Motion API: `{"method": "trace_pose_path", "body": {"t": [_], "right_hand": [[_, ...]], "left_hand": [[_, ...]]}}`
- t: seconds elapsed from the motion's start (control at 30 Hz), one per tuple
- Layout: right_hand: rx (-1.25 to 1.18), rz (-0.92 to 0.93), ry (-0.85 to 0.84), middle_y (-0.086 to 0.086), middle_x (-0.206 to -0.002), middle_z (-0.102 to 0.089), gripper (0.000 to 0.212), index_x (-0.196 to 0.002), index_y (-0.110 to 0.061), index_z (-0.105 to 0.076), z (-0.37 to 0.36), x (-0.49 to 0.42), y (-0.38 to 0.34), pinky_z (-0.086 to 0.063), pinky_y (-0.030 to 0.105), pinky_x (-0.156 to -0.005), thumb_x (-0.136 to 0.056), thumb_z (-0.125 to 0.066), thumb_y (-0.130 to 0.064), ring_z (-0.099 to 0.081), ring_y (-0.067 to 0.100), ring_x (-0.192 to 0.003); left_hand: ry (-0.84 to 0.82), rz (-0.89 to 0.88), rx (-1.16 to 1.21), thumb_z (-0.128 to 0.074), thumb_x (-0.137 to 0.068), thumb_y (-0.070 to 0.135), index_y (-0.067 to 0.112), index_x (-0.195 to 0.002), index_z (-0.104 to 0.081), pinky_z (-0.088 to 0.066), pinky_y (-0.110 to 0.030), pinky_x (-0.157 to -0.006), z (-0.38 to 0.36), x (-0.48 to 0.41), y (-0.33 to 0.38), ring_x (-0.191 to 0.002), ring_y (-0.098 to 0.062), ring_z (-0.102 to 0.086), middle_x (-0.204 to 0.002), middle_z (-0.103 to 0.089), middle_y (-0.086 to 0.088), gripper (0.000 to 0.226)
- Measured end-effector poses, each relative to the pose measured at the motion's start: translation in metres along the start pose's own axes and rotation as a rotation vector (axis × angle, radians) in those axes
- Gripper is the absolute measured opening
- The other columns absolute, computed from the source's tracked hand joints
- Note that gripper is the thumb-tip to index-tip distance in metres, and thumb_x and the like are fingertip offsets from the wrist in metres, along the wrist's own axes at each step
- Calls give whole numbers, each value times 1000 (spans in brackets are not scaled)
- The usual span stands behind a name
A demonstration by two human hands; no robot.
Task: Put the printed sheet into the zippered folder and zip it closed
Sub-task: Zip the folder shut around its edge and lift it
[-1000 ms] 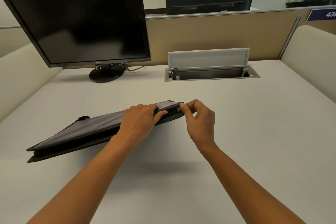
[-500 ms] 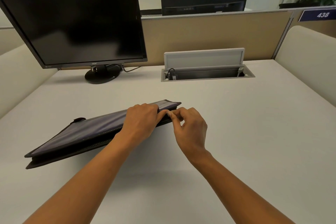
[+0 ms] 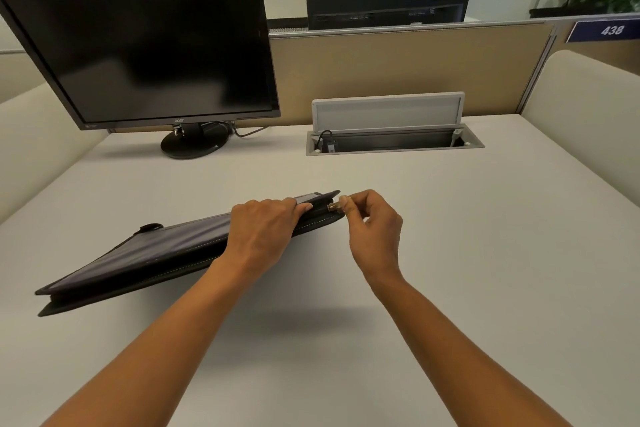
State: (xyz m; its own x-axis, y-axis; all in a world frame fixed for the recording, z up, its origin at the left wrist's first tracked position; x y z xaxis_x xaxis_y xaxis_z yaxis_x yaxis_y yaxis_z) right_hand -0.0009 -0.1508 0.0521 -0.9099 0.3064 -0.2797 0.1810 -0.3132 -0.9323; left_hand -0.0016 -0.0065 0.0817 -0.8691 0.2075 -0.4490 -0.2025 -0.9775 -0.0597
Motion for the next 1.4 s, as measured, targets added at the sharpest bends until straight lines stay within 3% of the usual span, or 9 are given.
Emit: {"method": "trace_pose_path", "body": {"t": [0.23, 0.4, 0.53, 0.67, 0.77, 0.87, 1.17, 1.3, 1.4], "right_hand": [[-141, -165, -37, 1, -80, -67, 19, -84, -6, -63, -1, -12, 15, -42, 14, -64, -89, -57, -23, -56, 11, -72], [-172, -195, -64, -2, -83, -67, 18, -87, -7, -63, -4, -18, 20, -42, 12, -70, -90, -55, -23, -59, 6, -78], [-153, -231, -99, 1, -87, -68, 17, -88, -8, -62, -7, -19, 25, -47, 23, -78, -91, -53, -23, -59, 11, -80], [-134, -253, -149, 4, -98, -68, 20, -94, -8, -60, -10, -19, 26, -42, 17, -62, -93, -51, -25, -52, 4, -69], [-162, -246, -156, 4, -99, -68, 18, -92, -9, -59, -11, -17, 20, -39, 15, -60, -93, -51, -25, -51, 3, -68], [-176, -238, -158, 6, -98, -67, 17, -90, -10, -58, -13, -16, 13, -40, 16, -61, -92, -51, -26, -51, 4, -68], [-152, -182, -164, 0, -81, -59, 17, -86, -9, -57, -13, -9, 2, -41, 13, -60, -91, -52, -24, -51, 8, -67], [-141, -125, -158, 0, -84, -60, 18, -91, -8, -59, -12, -10, -4, -41, 8, -61, -91, -53, -24, -52, 6, -67], [-142, -42, -173, -2, -81, -60, 17, -90, -8, -60, -12, -9, -10, -44, 4, -56, -90, -54, -23, -52, 5, -66]], "left_hand": [[5, -14, -39, -74, -73, 29, 12, -43, -51, -13, -13, -45, 2, 6, -4, -21, -25, -39, -28, -45, -4, 41], [23, -46, -40, -71, -75, 29, 13, -42, -48, -2, -9, -54, 6, 9, -6, -20, -24, -37, -27, -43, -3, 43], [56, -51, -91, -61, -77, 36, 16, -41, -47, 1, -9, -54, 6, 11, -7, -21, -23, -28, -26, -42, 0, 44], [83, -31, -97, -51, -80, 40, 16, -43, -50, 1, -9, -53, 4, 13, -15, -21, -23, -39, -27, -45, 0, 44], [101, -67, -85, -44, -90, 44, 16, -64, -64, -12, -16, -45, 7, 13, -19, -42, -26, -57, -49, -63, -3, 43], [-34, 16, 54, -34, -92, 53, 25, -100, -65, -28, -27, -61, 9, 9, -22, -81, -26, -63, -88, -72, -2, 43], [-126, 52, -3, -32, -86, 65, 22, -116, -54, -44, -32, -74, 2, -5, 9, -94, -19, -62, -108, -66, 0, 57], [-83, 33, -52, -26, -98, 46, 13, -113, -50, -41, -29, -65, 4, -6, 25, -84, -21, -64, -101, -65, -5, 44], [20, -13, -14, -41, -95, 33, 5, -84, -61, -34, -27, -43, 10, 0, 16, -45, -22, -58, -63, -65, -9, 36]]}}
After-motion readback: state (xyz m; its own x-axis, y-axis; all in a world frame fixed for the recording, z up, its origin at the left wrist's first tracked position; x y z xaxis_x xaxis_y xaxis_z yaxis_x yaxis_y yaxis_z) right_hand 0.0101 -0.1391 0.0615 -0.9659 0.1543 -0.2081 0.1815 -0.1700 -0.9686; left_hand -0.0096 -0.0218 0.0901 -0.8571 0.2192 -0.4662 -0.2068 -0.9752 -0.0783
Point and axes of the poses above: each hand's wrist, its own x-axis away from the middle knuckle, its own z-axis out of the back of the hand, y = z × x, the point moved 2 cm from there along -x, towards the middle knuckle
